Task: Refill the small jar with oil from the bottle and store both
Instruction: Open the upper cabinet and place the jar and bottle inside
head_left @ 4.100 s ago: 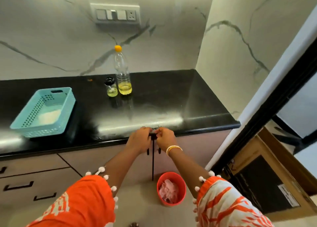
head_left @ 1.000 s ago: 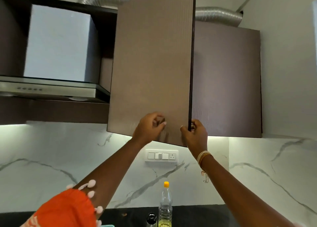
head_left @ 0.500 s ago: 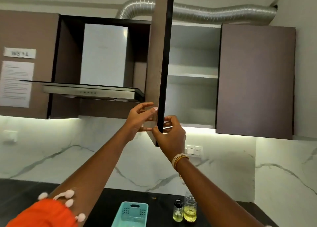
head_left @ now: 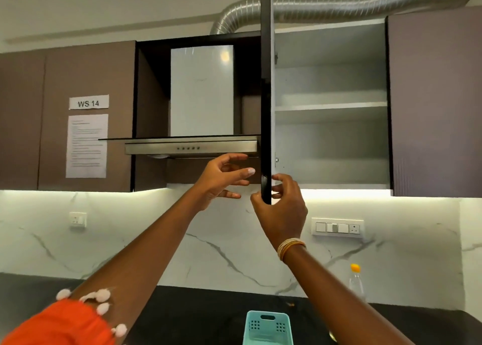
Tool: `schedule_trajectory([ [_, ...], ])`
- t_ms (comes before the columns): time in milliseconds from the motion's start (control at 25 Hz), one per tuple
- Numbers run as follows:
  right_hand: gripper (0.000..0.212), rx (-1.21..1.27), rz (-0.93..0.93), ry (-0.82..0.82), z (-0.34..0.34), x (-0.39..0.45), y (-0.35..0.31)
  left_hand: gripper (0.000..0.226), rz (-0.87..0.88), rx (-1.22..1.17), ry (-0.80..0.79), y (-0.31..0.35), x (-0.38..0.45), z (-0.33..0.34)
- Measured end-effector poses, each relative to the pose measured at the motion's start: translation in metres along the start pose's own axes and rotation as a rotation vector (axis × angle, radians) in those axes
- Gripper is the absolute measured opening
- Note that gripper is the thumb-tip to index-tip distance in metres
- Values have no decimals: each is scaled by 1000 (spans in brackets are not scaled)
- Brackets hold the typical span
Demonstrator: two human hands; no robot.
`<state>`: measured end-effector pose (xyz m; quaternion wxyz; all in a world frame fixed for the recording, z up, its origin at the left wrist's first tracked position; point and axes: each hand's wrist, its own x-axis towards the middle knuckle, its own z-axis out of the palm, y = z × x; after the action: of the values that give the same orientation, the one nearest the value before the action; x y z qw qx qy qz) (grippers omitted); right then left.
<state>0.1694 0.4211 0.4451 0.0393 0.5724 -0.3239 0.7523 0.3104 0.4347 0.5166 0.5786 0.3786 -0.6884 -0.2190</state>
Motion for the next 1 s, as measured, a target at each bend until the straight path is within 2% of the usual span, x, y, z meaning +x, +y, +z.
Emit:
schedule_trajectory([
  [160, 50, -14, 2, -33, 1, -3, -1, 50, 62, 20, -16, 4, 4, 18],
  [240, 50, 13, -5, -105, -6, -1, 2, 53, 123, 89, 50, 11, 3, 32],
  [320, 50, 44, -23, -220, -16, 2, 8, 59, 298, 353, 240, 16, -3, 42],
  [400, 52, -18, -99, -340, -33, 4, 18, 55, 646, 780, 440, 17, -10, 51],
  [440, 54, -88, -163, -389, -43, 7, 25, 53, 790, 960, 473, 19, -13, 59],
  [520, 57, -226, -267, -466, -63, 14, 44, 53, 918, 1216, 377, 19, -17, 81],
  [640, 66, -389, -265, -539, -90, 28, 75, 61, 893, 1395, 214, 17, -19, 116],
  [800, 69, -587, -294, -549, -127, 49, 112, 73, 758, 1444, 224, 8, -13, 158],
  [1000, 70, -649, -229, -592, -167, 53, 165, 75, 662, 1412, 153, -32, -6, 210],
])
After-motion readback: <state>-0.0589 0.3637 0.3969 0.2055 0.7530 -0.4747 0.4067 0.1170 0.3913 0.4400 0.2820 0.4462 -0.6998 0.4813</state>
